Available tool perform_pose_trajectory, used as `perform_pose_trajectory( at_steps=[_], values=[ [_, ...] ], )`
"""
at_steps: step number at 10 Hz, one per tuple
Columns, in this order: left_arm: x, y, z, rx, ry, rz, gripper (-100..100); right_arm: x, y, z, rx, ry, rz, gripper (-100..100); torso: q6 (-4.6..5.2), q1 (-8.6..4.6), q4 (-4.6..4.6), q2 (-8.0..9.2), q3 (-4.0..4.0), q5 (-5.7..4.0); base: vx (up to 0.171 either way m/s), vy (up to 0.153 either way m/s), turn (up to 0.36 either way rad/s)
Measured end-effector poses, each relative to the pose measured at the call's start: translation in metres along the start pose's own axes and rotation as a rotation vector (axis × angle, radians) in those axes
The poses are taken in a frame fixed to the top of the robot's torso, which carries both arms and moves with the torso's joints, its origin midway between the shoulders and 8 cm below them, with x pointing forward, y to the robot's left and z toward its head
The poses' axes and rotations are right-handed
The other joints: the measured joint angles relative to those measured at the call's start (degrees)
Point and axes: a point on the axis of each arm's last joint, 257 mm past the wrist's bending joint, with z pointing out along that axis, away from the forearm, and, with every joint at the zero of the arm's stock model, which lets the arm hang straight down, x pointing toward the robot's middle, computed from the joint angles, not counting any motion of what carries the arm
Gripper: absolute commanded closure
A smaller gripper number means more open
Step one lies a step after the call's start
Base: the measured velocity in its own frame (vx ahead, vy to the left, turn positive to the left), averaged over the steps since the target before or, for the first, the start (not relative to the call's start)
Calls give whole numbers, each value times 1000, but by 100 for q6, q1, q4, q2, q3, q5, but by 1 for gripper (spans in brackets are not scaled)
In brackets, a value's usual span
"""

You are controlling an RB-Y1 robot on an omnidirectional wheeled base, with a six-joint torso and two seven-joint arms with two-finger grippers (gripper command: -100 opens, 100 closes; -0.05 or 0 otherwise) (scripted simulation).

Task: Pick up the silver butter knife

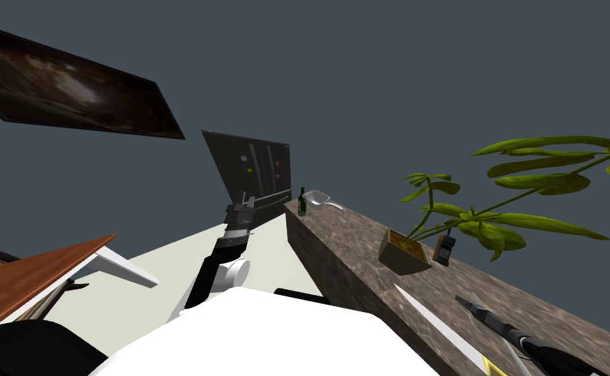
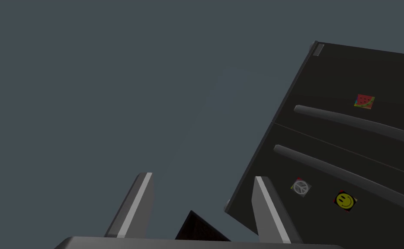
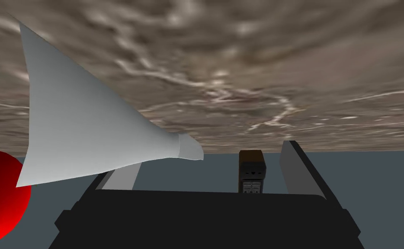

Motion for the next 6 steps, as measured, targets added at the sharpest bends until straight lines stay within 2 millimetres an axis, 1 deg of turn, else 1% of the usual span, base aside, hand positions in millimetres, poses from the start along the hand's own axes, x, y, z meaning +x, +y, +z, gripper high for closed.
perform_pose_trajectory(
  at_steps=[1, 2, 3, 4, 5, 6],
  values=[
    [0, 0, 0, 0, 0, 0, 0, 0, 0, 0, 0, 0, 0, -100, 0, -2, 0, 1, 1, -1, 0, 0, 0],
    [0, 0, 0, 0, 0, 0, 0, 0, 0, 0, 0, 0, 0, -100, 1, 0, 0, 0, 0, 0, -78, -17, 352],
    [0, 0, 0, 0, 0, 0, 0, 6, -13, -6, 22, 3, 25, -100, -9, -5, 4, 21, 11, -1, -101, -41, 287],
    [0, 0, 0, 0, 0, 0, 0, 9, -22, -6, 38, 3, 39, -100, -5, -16, 7, 28, 16, -7, -144, -32, 381],
    [0, 0, 0, 0, 0, 0, 0, 15, -39, -9, 65, 4, 67, -100, -10, -32, 8, 41, 23, -18, -195, -39, 445],
    [0, 0, 0, 0, 0, 0, 0, 26, -58, -18, 98, 4, 105, -100, -3, -46, 10, 60, 33, -29, -134, -36, 394]
  ],
)
